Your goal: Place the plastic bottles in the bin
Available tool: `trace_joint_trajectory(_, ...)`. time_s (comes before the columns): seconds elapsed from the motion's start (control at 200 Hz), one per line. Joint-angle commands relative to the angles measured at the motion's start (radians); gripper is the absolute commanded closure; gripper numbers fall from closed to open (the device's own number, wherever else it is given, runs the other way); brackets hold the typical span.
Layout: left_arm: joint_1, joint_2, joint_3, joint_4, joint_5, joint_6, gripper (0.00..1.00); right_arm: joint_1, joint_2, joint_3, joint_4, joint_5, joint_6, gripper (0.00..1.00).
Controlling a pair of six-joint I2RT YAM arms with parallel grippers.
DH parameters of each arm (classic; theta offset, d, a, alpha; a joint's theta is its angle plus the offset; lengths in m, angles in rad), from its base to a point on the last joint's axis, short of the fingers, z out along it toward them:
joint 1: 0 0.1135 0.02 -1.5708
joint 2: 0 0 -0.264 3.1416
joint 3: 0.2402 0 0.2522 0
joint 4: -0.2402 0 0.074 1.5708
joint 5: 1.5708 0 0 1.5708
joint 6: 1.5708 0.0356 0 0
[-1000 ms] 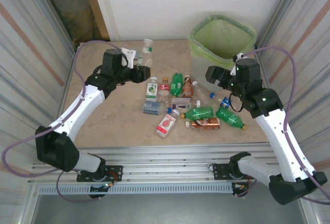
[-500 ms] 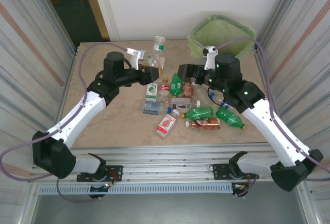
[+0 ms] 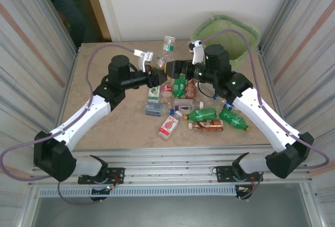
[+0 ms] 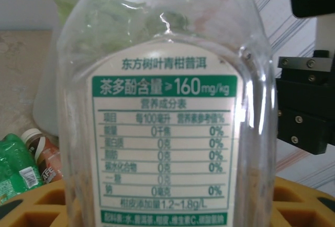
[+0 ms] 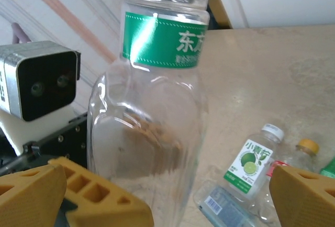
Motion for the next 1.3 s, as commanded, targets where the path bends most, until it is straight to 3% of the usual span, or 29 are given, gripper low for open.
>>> trace_joint_trajectory(0.0,-0.006,-0.036,-0.016,0.098,0.039,-0.017,0.65,0.003,0.019,0.039,0.051,-0.052,0.009,0.02)
trace_joint_trajectory(0.26,-0.03,-0.032,-0.023,0.14,0.099,0.019,0.65,-0.008,0.061,0.064,0.099,-0.09,0.052,0.0)
trace_joint_trajectory(0.371,-0.04,-0.032,-0.02,0.141,0.103,0.03,0.65,-0.008,0.079,0.063,0.117,-0.109,0.068,0.06)
trace_joint_trajectory(0.496,-0.045,-0.03,-0.019,0.147,0.101,0.031,0.65,-0.008,0.091,0.062,0.124,-0.121,0.08,0.15)
trace_joint_trajectory(0.686,-0.048,-0.026,-0.022,0.149,0.074,0.027,0.6,-0.009,0.073,0.043,0.119,-0.089,0.08,0.44)
trace_joint_trajectory(0.786,-0.047,-0.025,-0.022,0.147,0.061,0.027,0.48,-0.012,0.058,0.035,0.112,-0.069,0.077,0.5)
trace_joint_trajectory(0.887,-0.048,-0.03,-0.023,0.147,0.059,0.032,0.17,-0.017,0.045,0.034,0.097,-0.05,0.068,0.54)
trace_joint_trajectory(0.957,-0.047,-0.04,-0.032,0.147,0.044,0.033,0.02,-0.022,0.033,0.038,0.082,-0.031,0.054,0.56)
trace_joint_trajectory(1.297,-0.048,-0.167,-0.1,0.074,-0.111,0.143,0.01,-0.161,-0.012,0.137,-0.094,0.041,-0.012,0.57)
